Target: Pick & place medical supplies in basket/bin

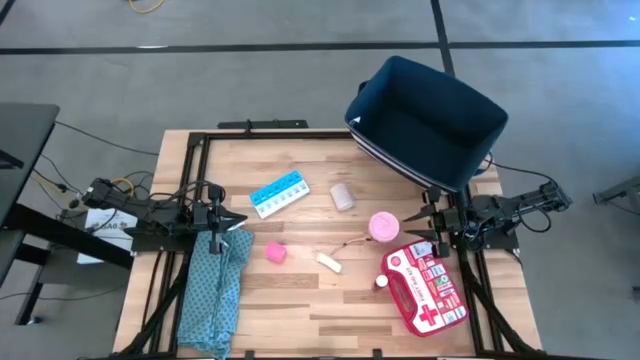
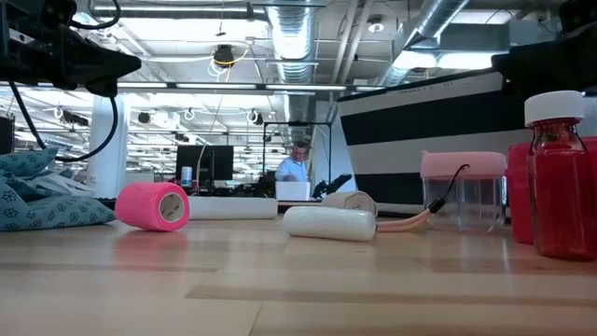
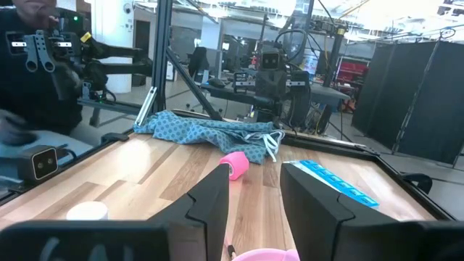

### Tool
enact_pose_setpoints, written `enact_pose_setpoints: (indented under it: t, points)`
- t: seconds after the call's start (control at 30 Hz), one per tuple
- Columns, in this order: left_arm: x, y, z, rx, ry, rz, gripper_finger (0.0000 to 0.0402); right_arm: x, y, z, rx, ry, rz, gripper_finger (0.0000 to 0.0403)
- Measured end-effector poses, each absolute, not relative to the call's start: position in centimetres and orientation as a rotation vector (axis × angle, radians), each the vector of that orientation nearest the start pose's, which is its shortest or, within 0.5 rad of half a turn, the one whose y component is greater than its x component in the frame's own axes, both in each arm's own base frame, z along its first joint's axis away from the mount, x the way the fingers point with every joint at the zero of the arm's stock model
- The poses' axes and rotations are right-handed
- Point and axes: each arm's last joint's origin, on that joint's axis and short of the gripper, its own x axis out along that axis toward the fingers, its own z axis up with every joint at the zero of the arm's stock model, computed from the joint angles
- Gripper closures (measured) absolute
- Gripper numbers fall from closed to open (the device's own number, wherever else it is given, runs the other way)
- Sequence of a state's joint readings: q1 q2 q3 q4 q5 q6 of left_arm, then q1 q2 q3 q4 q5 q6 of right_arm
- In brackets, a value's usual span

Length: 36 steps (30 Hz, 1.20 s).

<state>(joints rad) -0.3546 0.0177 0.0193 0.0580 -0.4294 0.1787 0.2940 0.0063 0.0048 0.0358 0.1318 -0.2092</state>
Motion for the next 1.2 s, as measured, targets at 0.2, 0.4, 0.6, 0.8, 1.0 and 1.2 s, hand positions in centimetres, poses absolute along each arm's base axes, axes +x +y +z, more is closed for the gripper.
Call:
enact_pose_setpoints:
  t: [0.2, 0.4, 0.6, 0.8, 1.0, 1.2]
  points:
    - [9.31, -2.16, 17.42, 0.156, -0.048, 0.079, 0.0402, 9.44, 2.46, 16.82, -0.202, -0.051, 0.158, 0.0284]
    - [9.32, -2.16, 17.41, 0.154, -0.048, 0.079, 0.0401, 9.44, 2.46, 16.82, -0.201, -0.051, 0.158, 0.0284]
    - [9.31, -2.16, 17.42, 0.157, -0.048, 0.079, 0.0401, 9.44, 2.46, 16.81, -0.202, -0.051, 0.158, 0.0284]
    - [9.31, -2.16, 17.43, 0.150, -0.049, 0.079, 0.0401, 9.44, 2.46, 16.82, -0.201, -0.051, 0.158, 0.0284]
    - [9.32, -2.31, 17.40, 0.118, -0.051, 0.029, 0.0401, 9.44, 2.46, 16.82, -0.202, -0.051, 0.158, 0.0284]
    - [9.32, -2.41, 17.50, 0.059, -0.067, -0.008, 0.0401, 9.44, 2.46, 16.82, -0.202, -0.051, 0.158, 0.0284]
